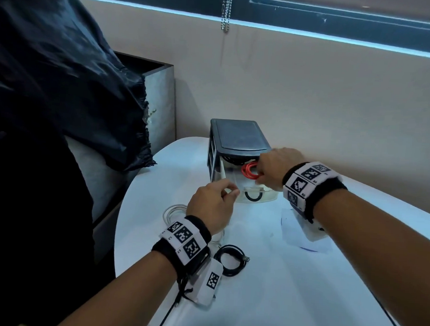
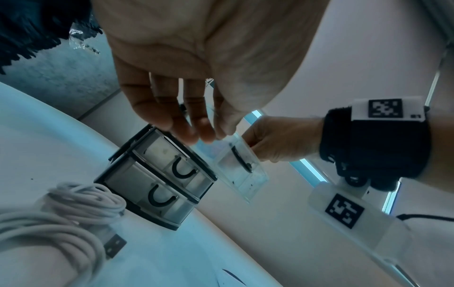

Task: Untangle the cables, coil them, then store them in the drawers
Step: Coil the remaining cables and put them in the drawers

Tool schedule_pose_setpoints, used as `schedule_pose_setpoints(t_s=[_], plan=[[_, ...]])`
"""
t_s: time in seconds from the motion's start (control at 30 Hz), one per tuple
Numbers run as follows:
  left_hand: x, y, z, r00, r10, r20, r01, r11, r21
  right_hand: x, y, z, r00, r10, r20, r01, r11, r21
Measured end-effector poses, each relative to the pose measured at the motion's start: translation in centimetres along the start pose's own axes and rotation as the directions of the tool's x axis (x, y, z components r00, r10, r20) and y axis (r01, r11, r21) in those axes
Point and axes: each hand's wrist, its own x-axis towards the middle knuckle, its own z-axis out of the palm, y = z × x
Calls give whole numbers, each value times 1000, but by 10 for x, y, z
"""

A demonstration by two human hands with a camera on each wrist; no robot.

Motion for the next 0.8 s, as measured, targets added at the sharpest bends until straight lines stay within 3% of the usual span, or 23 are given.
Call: schedule_pose_setpoints(t_s=[0.07,0.2,0.37,0.47,0.6,0.73,0.8], plan=[[0,1,0,1000,-7,4,7,1000,-25,2,1,5,995,59,-75,-50,993,109],[1,2,0,1000,-4,11,4,999,-41,-5,-5,9,976,64,-208,-12,971,239],[-3,5,2,1000,7,22,-6,999,-46,2,-20,14,994,74,-86,-49,964,260],[-1,5,0,1000,14,21,-13,999,-29,10,-21,11,994,70,-79,-47,964,263],[3,5,-3,1000,7,18,-7,1000,-19,16,-14,14,986,60,-154,-23,972,232],[4,4,-4,1000,2,9,-2,999,-41,10,-9,23,929,139,-342,-10,936,353],[4,4,-2,1000,3,7,-3,999,-49,7,-13,24,935,104,-340,45,914,404]])
